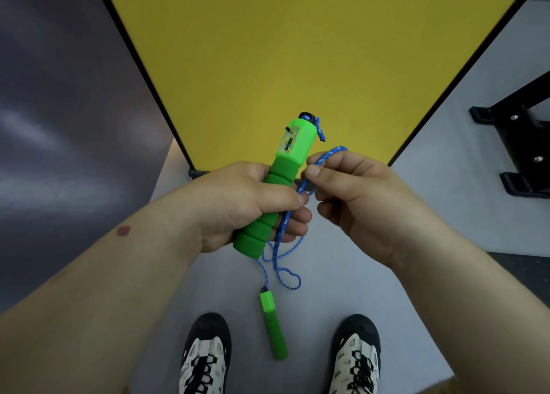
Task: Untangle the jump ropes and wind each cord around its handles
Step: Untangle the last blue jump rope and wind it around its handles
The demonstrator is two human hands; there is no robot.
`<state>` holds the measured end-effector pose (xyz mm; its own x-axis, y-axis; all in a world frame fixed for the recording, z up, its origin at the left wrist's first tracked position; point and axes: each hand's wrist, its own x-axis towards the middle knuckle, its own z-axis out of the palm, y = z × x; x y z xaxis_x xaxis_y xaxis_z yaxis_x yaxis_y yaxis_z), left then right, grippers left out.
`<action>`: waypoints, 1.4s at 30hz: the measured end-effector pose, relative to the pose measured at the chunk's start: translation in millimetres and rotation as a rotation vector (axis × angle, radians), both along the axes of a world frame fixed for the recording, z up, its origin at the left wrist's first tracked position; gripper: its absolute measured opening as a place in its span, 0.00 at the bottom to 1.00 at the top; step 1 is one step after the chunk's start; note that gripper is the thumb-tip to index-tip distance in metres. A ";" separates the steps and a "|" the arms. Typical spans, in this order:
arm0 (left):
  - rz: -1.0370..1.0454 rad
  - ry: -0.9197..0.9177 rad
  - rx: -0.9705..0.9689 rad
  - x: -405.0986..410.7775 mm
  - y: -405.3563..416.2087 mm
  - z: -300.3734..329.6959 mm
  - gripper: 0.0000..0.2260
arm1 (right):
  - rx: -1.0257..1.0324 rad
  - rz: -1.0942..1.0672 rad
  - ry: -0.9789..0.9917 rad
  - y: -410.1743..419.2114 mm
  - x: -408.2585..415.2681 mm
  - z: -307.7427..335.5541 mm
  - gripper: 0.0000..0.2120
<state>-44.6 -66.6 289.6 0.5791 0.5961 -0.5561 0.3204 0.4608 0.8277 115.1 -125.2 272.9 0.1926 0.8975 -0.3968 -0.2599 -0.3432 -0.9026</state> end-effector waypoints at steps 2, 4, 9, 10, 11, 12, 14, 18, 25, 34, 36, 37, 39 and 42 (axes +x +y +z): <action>0.014 0.004 -0.007 -0.2 0.0 -0.4 0.04 | 0.020 -0.088 0.012 1.3 2.0 -0.2 0.04; 0.016 0.010 -0.011 -0.4 0.3 -0.7 0.05 | 0.042 -0.175 0.027 2.7 4.7 0.1 0.03; 0.003 0.003 -0.012 -1.3 1.5 -1.9 0.06 | 0.040 -0.227 0.060 3.5 8.1 0.5 0.02; 0.002 -0.001 -0.013 -1.5 1.7 -2.0 0.06 | 0.029 -0.187 0.062 2.7 6.9 0.2 0.03; 0.002 -0.003 -0.013 -1.5 1.9 -2.1 0.05 | 0.014 -0.132 0.057 1.9 5.5 -0.2 0.03; 0.000 -0.004 -0.012 -1.6 1.9 -2.1 0.05 | -0.004 -0.067 0.051 1.1 3.8 -0.3 0.04; -0.010 -0.007 -0.008 -1.5 1.9 -1.9 0.05 | -0.035 0.048 0.035 -0.1 0.7 -0.2 0.05; 0.001 -0.012 -0.012 -1.2 1.5 -1.7 0.05 | -0.024 0.029 0.005 0.9 1.1 -0.7 0.04; -0.009 -0.005 -0.008 -1.4 1.2 -1.8 0.05 | 0.030 -0.196 0.032 3.8 8.4 -1.1 0.04; -0.006 -0.003 -0.007 -1.1 2.2 -2.0 0.06 | -0.001 0.053 -0.008 -0.6 0.6 -1.0 0.04; -0.003 -0.005 -0.010 -0.8 1.7 -0.8 0.05 | 0.004 0.069 -0.014 -1.0 -0.4 -0.8 0.05; 0.001 -0.005 -0.010 -1.0 1.3 -0.5 0.05 | 0.012 0.050 -0.020 -0.9 0.0 -0.7 0.05; 0.008 0.001 -0.008 -1.6 1.1 0.2 0.05 | 0.030 -0.019 -0.017 0.3 1.4 -0.9 0.05; 0.008 0.005 -0.009 -1.9 1.3 0.9 0.04 | 0.059 -0.140 -0.010 2.7 4.7 -1.2 0.02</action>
